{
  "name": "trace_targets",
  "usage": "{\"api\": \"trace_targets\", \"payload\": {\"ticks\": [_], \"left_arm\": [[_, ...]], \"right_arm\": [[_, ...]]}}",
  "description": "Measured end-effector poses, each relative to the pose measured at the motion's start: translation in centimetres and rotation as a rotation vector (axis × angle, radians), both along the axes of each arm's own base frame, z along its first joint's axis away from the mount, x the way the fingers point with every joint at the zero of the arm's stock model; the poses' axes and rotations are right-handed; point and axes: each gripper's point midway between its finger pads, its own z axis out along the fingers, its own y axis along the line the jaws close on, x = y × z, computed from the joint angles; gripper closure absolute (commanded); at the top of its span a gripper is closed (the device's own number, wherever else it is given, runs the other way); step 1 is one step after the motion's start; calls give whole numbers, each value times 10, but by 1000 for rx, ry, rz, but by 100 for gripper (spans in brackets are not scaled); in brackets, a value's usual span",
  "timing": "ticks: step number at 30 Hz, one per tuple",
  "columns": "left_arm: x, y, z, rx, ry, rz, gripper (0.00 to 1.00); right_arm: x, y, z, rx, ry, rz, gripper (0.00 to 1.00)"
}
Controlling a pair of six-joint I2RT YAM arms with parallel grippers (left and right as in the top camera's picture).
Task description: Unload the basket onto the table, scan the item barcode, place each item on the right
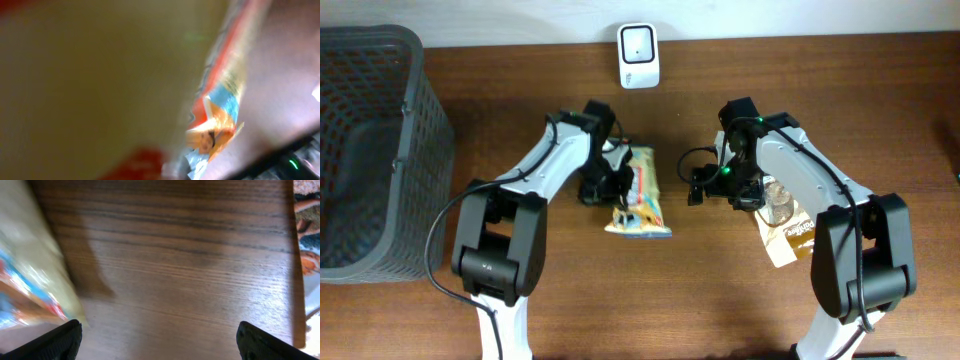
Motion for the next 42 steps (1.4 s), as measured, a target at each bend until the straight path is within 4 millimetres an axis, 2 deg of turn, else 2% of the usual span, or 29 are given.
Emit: {"api": "trace_targets", "payload": {"ticks": [7, 12, 14, 18, 24, 26, 30, 34, 37, 40, 41, 42], "left_arm": [[42, 77, 46, 495, -168, 122, 100], [51, 118, 68, 734, -249, 180, 100], [54, 128, 73, 799, -275, 187, 100], [49, 144, 81, 897, -276, 176, 100], [20, 166, 95, 1033, -186, 174, 100], [17, 167, 89, 1050, -183, 178, 100], [6, 170, 61, 1073, -154, 164, 100], [-7, 168, 45, 1066, -107, 148, 100], [-6, 152, 36, 998, -109, 168, 100], [-3, 123, 26, 907, -139, 171, 100], [-3, 104, 22, 864, -159, 154, 100], [-3, 97, 21, 853, -165, 144, 100]], "right_arm": [[1, -3, -1, -19, -5, 0, 1], [1, -5, -1, -30, -8, 1, 1], [2, -6, -2, -36, -10, 1, 1], [2, -7, -2, -41, -11, 1, 1], [4, -7, -2, -40, -18, 1, 1], [4, -7, -2, -42, -19, 1, 2], [4, -7, -2, -44, -19, 1, 1], [6, -7, -2, -45, -28, 1, 1], [8, -7, -2, -43, -38, 0, 1], [8, -7, -2, -43, -38, 0, 1], [8, -7, -2, -42, -38, 1, 26], [8, -7, -2, -42, -37, 0, 45]]}}
